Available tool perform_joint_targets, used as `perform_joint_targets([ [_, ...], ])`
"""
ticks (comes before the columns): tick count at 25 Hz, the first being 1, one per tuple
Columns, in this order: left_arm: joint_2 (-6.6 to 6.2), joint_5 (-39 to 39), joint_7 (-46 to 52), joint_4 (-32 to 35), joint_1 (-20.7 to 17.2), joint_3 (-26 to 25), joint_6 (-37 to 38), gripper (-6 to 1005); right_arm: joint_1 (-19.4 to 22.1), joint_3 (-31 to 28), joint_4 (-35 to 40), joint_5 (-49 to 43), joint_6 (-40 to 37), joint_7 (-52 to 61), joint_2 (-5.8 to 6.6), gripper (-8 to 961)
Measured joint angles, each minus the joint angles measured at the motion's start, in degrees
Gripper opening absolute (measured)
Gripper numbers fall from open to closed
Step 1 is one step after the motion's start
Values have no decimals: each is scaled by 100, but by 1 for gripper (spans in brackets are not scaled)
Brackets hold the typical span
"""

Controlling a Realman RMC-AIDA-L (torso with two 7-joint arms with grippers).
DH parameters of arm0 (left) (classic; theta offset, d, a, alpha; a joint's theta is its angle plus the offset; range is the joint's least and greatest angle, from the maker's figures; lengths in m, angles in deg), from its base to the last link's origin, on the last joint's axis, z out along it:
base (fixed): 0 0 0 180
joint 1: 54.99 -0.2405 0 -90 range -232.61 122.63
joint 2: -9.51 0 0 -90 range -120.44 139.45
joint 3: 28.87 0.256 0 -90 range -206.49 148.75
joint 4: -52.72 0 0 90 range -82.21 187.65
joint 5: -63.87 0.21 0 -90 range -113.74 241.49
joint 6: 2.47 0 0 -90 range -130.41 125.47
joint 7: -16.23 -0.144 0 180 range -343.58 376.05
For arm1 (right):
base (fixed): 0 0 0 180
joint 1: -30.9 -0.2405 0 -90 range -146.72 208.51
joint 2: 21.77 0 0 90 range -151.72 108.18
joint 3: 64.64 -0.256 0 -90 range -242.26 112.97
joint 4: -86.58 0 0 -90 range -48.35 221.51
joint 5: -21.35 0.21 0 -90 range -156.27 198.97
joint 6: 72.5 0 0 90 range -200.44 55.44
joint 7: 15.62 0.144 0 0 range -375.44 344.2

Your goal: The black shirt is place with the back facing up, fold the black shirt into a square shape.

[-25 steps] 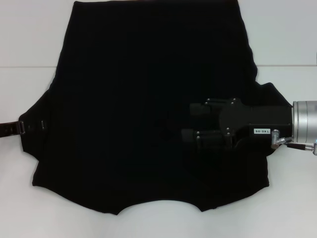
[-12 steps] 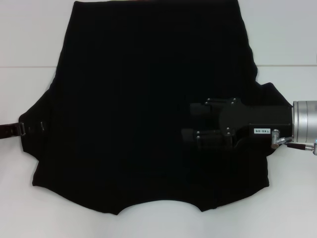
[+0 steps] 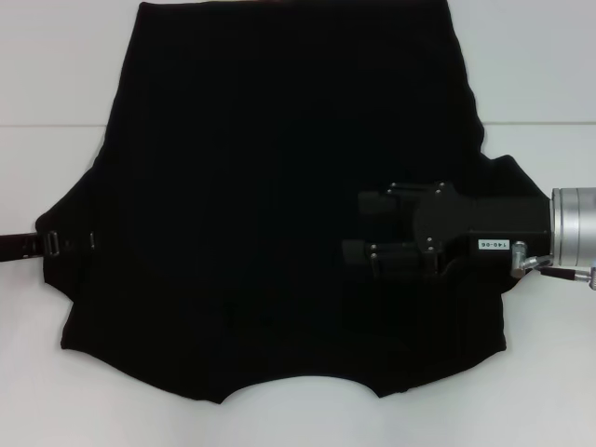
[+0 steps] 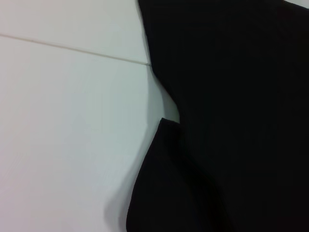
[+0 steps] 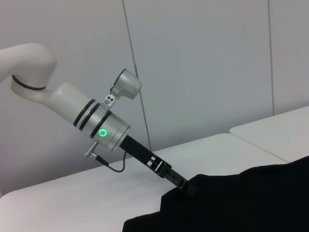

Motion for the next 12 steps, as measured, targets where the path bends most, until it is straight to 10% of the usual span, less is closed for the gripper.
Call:
perform_joint_targets([
  [12,-11,0,10,9,24,55,1,880,0,-9,12,58,0,0,9,823],
])
